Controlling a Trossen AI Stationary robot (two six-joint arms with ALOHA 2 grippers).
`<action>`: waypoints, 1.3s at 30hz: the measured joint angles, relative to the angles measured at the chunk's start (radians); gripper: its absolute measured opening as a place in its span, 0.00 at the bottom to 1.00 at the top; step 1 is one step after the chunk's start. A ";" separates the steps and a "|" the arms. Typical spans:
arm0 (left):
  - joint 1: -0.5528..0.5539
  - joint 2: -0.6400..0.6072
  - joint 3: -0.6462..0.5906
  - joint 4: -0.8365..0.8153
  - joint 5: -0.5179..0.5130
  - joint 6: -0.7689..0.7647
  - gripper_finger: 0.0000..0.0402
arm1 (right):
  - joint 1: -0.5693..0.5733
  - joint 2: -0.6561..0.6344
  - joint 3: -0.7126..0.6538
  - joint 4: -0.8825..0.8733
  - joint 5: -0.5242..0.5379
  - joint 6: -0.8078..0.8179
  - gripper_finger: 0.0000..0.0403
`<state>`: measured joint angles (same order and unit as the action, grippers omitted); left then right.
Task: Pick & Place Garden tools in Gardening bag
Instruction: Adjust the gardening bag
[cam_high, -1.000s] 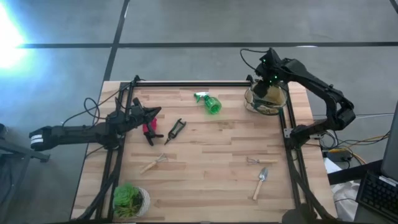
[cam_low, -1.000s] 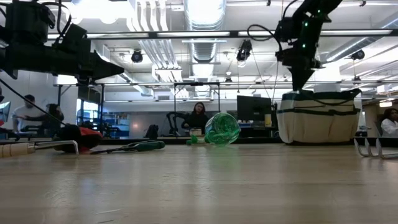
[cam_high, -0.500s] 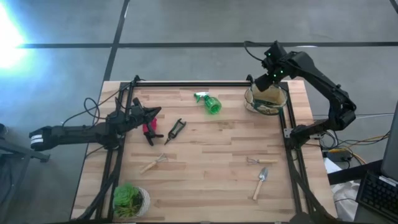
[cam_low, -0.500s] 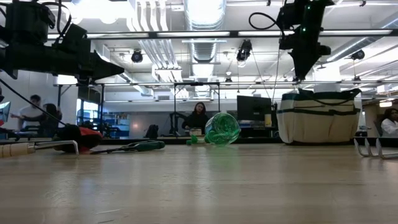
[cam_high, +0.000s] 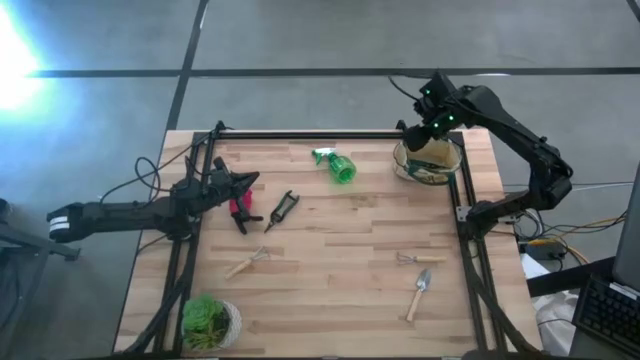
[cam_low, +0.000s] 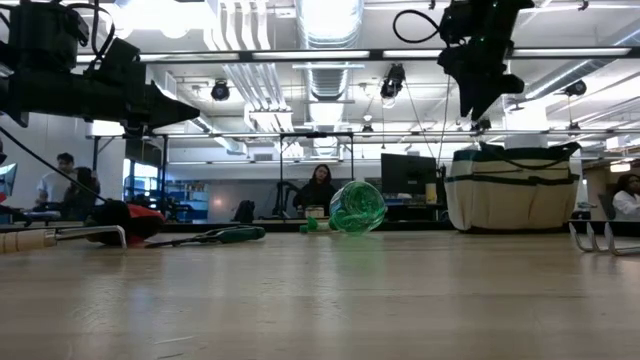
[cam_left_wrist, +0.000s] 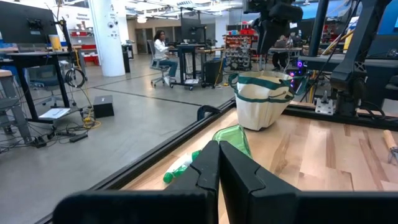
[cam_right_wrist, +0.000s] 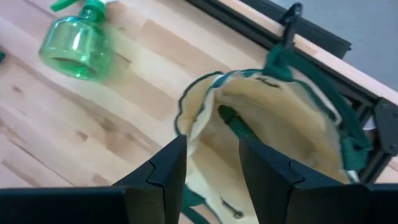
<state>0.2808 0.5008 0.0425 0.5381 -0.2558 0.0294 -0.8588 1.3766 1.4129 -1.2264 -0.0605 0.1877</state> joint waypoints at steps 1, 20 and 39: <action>0.000 0.000 0.000 0.000 0.000 0.000 0.04 | 0.011 0.000 -0.001 0.003 0.001 0.005 0.33; 0.000 0.000 0.000 0.000 0.000 0.000 0.04 | 0.078 0.058 -0.058 0.094 0.090 0.101 0.35; 0.000 0.000 0.000 0.000 0.000 0.000 0.04 | 0.078 0.188 -0.108 0.134 0.142 0.101 0.33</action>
<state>0.2810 0.5007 0.0425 0.5381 -0.2558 0.0292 -0.7807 1.5644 1.3048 -1.0929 0.0814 0.2883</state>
